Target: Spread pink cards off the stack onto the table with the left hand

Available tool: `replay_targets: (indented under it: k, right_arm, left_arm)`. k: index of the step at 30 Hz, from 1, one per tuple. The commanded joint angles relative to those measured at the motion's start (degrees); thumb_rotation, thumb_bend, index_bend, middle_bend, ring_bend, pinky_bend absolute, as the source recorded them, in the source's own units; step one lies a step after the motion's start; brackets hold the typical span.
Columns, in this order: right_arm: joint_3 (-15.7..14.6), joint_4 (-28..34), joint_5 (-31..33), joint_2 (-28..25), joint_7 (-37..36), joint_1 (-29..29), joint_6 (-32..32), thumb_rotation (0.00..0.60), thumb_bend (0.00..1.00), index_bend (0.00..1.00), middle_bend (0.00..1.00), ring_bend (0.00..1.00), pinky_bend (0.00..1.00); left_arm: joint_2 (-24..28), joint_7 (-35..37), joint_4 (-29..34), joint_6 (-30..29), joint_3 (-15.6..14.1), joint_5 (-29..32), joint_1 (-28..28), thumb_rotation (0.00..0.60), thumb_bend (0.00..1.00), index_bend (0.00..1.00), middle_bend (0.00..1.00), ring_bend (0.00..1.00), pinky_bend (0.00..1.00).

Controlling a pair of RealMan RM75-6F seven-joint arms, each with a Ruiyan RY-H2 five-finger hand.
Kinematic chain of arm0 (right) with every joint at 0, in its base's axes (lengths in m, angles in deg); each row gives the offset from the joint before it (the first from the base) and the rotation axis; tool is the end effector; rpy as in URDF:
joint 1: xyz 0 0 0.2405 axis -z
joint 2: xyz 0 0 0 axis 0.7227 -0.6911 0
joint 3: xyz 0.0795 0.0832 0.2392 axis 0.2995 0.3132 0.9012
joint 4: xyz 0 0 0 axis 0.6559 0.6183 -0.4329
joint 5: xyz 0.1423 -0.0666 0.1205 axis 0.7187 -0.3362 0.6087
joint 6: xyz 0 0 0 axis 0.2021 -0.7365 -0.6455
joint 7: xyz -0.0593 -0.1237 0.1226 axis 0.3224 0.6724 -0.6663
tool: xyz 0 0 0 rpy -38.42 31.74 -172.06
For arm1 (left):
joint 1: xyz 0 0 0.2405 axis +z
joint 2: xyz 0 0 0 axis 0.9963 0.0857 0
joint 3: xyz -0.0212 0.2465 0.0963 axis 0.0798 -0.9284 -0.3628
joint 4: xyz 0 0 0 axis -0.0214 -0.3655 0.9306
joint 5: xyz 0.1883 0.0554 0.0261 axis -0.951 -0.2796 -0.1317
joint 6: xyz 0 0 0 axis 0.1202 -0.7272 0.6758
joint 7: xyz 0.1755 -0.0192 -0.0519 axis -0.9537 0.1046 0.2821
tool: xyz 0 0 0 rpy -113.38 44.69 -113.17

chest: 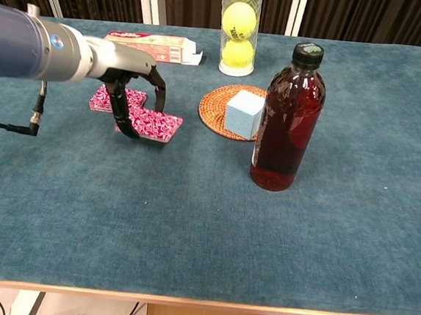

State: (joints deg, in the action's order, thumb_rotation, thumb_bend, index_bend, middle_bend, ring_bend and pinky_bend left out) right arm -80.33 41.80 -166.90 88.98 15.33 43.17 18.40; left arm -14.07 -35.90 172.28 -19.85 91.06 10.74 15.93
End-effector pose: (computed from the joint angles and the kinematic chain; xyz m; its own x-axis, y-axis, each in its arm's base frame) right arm -0.3395 -0.2236 0.2029 0.4301 0.0551 0.9011 -0.8976 0.1333 0.4203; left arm -0.0872 0.4073 -0.0284 0.5387 0.4907 0.6849 0.8421 -0.2887 -0.4555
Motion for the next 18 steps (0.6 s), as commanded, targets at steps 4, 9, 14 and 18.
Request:
replay_targets:
  k: [4,9,14,18]
  right_arm:
    - [0.1,-0.1,0.0,0.0,-0.2,0.1,0.1,0.600,0.19,0.10,0.04,0.08,0.21]
    - [0.1,-0.1,0.2,-0.1,-0.2,0.1,-0.1,0.600,0.19,0.10,0.04,0.08,0.21]
    - [0.2,-0.1,0.3,-0.2,-0.4,0.2,0.1,0.600,0.19,0.10,0.04,0.08,0.21]
    - [0.2,-0.2,0.3,-0.1,-0.5,0.2,0.2,0.600,0.19,0.10,0.04,0.08,0.21]
  left_arm:
    - [-2.2,-0.5,-2.0,-0.8,-0.2,0.3,0.1,0.600,0.28,0.52,0.19,0.00,0.00]
    - [-4.2,0.4,-4.8,-0.2,-0.1,-1.9,1.0,0.600,0.28,0.51,0.19,0.00,0.00]
    - [-4.9,0.9,-6.2,0.8,0.2,-2.8,1.4,0.600,0.28,0.50,0.19,0.00,0.00]
    - [-4.7,0.8,-6.4,1.6,0.2,-2.9,1.5,0.600,0.25,0.46,0.18,0.00,0.00]
